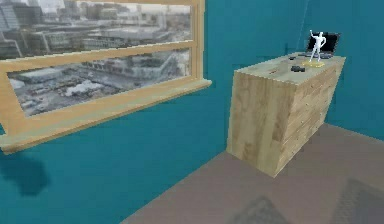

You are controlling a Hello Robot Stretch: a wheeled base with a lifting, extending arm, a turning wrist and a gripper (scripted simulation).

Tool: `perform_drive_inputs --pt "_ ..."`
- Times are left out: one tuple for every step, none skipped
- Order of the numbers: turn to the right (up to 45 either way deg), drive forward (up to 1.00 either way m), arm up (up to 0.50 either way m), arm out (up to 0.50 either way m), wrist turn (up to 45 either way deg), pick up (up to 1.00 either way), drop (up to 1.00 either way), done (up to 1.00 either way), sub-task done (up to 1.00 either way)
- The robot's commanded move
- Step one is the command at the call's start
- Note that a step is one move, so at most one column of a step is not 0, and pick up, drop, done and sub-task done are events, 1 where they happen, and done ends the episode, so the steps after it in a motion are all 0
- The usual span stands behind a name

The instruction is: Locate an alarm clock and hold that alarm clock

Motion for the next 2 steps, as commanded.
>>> perform_drive_inputs --pt "0.0 0.00 0.10 0.00 0.0 0.00 0.00 0.00 0.00" --pt "0.0 0.00 0.00 0.00 0.0 0.00 0.00 1.00 0.00"
